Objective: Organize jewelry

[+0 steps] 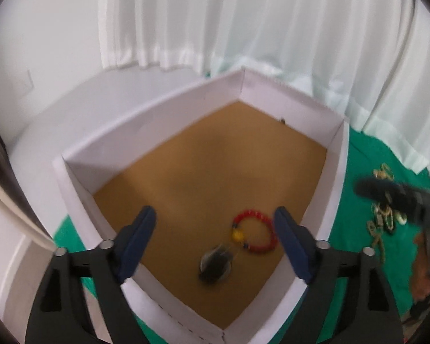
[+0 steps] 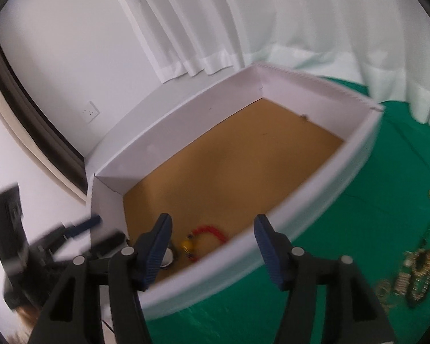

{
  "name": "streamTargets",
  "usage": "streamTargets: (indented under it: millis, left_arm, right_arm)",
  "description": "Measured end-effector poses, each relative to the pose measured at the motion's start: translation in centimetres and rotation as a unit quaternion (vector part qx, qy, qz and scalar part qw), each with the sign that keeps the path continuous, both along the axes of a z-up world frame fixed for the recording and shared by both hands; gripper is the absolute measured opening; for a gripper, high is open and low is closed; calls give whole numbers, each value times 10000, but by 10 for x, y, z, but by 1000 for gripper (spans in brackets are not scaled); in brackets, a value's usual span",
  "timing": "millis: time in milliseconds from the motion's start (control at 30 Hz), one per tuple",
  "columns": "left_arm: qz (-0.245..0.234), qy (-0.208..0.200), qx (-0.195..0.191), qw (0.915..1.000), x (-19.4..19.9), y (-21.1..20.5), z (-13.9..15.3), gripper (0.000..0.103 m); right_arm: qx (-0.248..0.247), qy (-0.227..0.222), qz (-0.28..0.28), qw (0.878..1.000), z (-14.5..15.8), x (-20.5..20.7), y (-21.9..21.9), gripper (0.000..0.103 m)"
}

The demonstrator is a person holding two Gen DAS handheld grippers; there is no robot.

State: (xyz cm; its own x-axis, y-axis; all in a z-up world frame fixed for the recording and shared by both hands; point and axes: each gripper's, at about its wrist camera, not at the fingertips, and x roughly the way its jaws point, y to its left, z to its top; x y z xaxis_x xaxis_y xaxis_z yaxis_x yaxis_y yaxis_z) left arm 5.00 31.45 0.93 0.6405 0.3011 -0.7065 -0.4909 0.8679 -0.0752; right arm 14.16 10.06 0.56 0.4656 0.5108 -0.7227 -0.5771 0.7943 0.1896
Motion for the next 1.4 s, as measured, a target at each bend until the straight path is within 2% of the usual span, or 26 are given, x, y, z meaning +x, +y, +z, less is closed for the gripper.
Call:
streamTargets:
  millis: [100,200,233,333,400,433,467,533,633,700,900,1033,1100,1200,1300,1400]
  left_arm:
    - [117,-98,217,9996,1,-2,4,92]
    - [22,193,619,9979,11,-14,-4,92]
    - [-52,317,743,9967,15,-19,-9,92]
    - [-183,773,1005,9918,27,-33,-24,90]
    - [-159,734,1322,9884,28,-41,-20,90]
    - [-109,735,1386,9876,28,-43,-19,90]
    - [-78,775,1349,9878,28,-43,-20,90]
    - [-75,796,1128,9904,25,-44,-21,90]
    - [-81,774,1020,9917,22,-54,-21,90]
    - [-129,776,986,9920,20,-63,-21,90]
    - [-523,690,892,9922,18,-96,-21,90]
    - [-459,539,1364,9881,12,-115,-11,90]
    - [-348,281,1519,9874,4,-124,3,93]
    - [-441,-149,1394,9891,-8,-135,22,97]
    - [-830,-522,1144,9886,-16,-158,38,100]
    - [-1224,-628,1007,9854,-18,-182,41,100]
  right_arm:
    - [-90,-269,-94,9996,0,-21,-36,63]
    - [-419,-661,-350,9963,-11,-46,-85,63]
    - [-619,-824,-587,9929,-19,-56,-113,63]
    - [-964,-944,-1274,9826,-40,-73,-184,63]
    - [-1145,-996,-1701,9737,-49,-81,-222,63]
    - [-1264,-1035,-2031,9654,-54,-87,-253,63]
    - [-1310,-1061,-2205,9607,-56,-91,-269,63]
    - [-1409,-1210,-2663,9458,-57,-102,-310,63]
    - [-1471,-1370,-3337,9210,-56,-117,-358,63]
    - [-1412,-1308,-3604,9127,-59,-120,-384,63]
    - [-1178,-1269,-4023,8990,-63,-124,-419,63]
    - [-1046,-1249,-4074,8986,-66,-120,-424,63]
    - [-1072,-1271,-4065,8984,-68,-123,-423,64]
    - [-1208,-1226,-4152,8933,-74,-128,-424,83]
    - [-1260,-1125,-4298,8870,-80,-128,-428,83]
    - [-1303,-1066,-4359,8841,-81,-127,-429,83]
